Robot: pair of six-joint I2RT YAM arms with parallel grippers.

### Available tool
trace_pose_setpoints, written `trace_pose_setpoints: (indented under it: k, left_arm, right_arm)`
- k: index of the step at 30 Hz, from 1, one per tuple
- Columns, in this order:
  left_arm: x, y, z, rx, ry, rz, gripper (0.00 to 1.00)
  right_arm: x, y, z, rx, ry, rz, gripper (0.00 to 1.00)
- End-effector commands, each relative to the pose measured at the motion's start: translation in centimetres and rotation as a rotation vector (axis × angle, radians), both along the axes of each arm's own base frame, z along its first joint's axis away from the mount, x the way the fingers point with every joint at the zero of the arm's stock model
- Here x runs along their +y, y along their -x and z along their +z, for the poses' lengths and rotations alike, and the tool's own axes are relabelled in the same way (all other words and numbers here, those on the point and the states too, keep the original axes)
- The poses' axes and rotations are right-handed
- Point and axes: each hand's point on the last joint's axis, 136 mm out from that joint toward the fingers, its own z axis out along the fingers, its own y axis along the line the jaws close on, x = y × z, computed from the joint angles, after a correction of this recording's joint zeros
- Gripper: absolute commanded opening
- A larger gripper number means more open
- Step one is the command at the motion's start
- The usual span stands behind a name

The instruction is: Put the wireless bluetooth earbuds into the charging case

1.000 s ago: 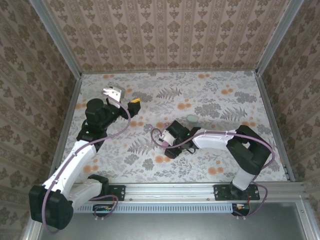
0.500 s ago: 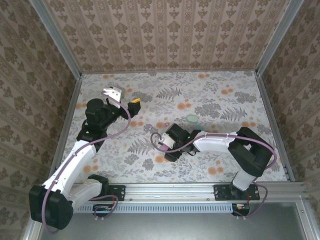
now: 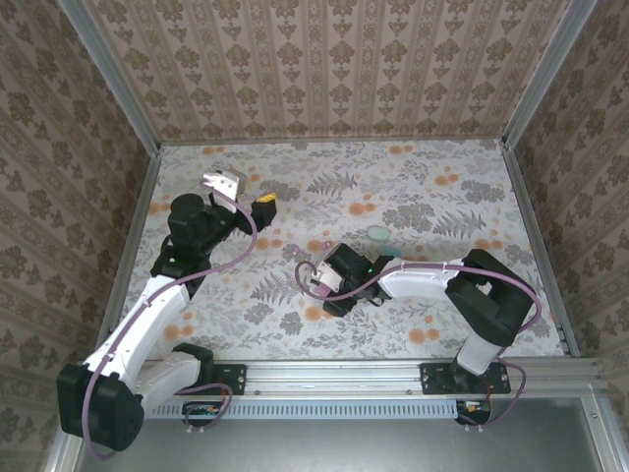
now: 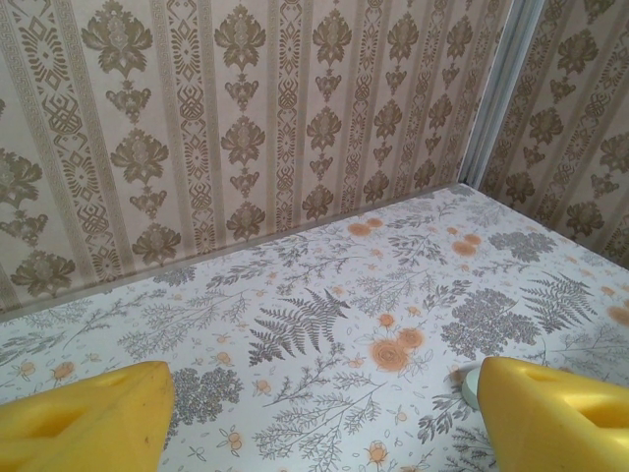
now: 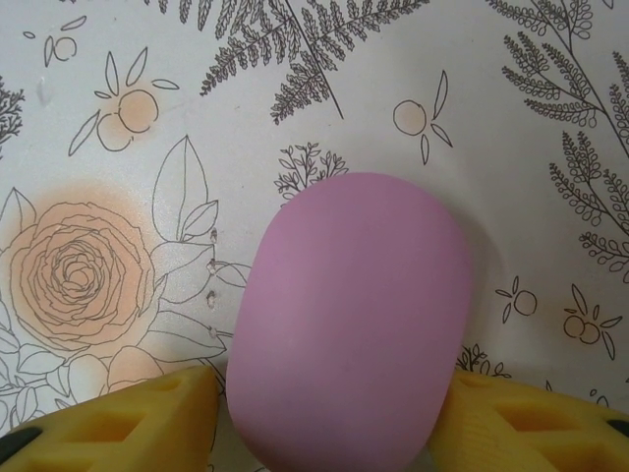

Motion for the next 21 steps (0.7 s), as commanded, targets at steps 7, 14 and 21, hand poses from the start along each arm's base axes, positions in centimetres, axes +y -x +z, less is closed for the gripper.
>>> trace_pose_setpoints:
  k: [7,14,21]
  left_arm:
    - [0.0,-0.3,0.9,-0.006,0.009,-0.001,0.81]
    - [-1.2,0.6,1.2,-0.04,-0.018,-0.097,0.8]
    - [-6.1,7.6,1.9,-0.156,-0.051,-0.666,0.8]
  right_arm:
    - [1.5,-0.4,-0.1,-0.041,-0.067,0.008,0.42]
    - [2.1,-0.1,8.5,-0.057,-0.357,0.063,0.38]
    - [-0.1,1.3,18.2,-0.041,-0.596,0.215,0.38]
